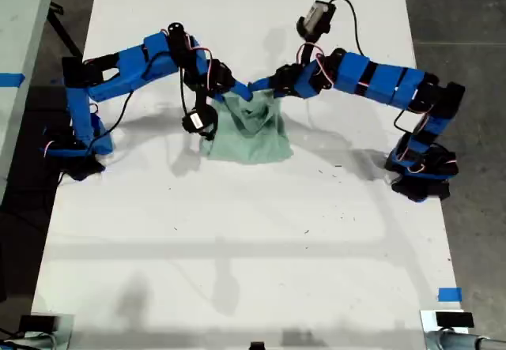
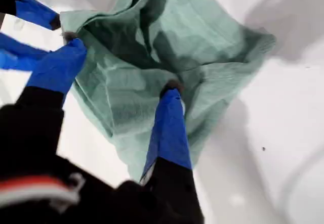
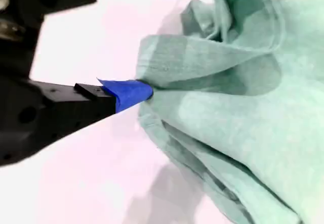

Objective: Fold t-shirt

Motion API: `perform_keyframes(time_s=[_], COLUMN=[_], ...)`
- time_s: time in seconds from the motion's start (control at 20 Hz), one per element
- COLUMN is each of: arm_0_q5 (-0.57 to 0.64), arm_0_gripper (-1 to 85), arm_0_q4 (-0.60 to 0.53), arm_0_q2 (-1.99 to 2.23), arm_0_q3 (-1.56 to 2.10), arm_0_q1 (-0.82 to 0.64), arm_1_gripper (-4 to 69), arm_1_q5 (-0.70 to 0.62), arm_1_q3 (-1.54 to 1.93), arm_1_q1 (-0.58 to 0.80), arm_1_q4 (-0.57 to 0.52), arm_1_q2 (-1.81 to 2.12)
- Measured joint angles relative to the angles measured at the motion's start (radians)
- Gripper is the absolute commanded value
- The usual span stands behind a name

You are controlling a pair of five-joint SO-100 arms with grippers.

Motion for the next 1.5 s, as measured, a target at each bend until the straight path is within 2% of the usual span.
perform_keyframes(time_s=[0.2,0.3,0.45,0.65,0.8,0.9,1.0,1.1,1.2,1.3,1.4,1.5], arm_0_q5=[-0.017,-0.017,-0.011,-0.021,-0.106,-0.192,-0.25,-0.276,-0.284,-0.284,-0.284,-0.284], arm_0_gripper=[12.5,12.5,10.8,0.0,0.0,0.0,0.0,0.0,0.0,0.0,0.0,0.0], arm_0_q4=[-0.035,-0.12,-0.236,-0.407,-0.477,-0.497,-0.502,-0.469,-0.39,-0.262,-0.172,-0.158], arm_0_q2=[0.08,0.19,0.388,0.698,1.032,1.256,1.474,1.671,1.875,2.094,2.201,2.229], arm_0_q3=[0.138,0.305,0.58,0.999,1.361,1.58,1.764,1.896,1.988,2.054,2.066,2.066], arm_0_q1=[-0.135,-0.181,-0.17,-0.054,0.038,0.069,0.112,0.121,0.115,0.106,0.091,0.098], arm_1_gripper=[28.9,28.2,26.1,3.4,-1.1,-1.0,-1.0,-1.0,-1.0,-1.0,-1.0,-1.0], arm_1_q5=[-0.018,-0.032,-0.029,0.048,0.098,0.104,0.11,0.11,0.095,0.087,0.086,0.086], arm_1_q3=[0.216,0.387,0.603,0.867,1.019,1.069,1.091,1.068,0.954,0.753,0.554,0.364], arm_1_q1=[0.123,0.155,0.158,0.121,0.074,0.014,-0.072,-0.132,-0.201,-0.249,-0.291,-0.336], arm_1_q4=[0.035,0.046,0.092,0.163,0.282,0.308,0.235,0.101,-0.071,-0.199,-0.261,-0.273], arm_1_q2=[0.222,0.39,0.624,0.914,1.206,1.327,1.333,1.206,0.963,0.65,0.362,0.126])
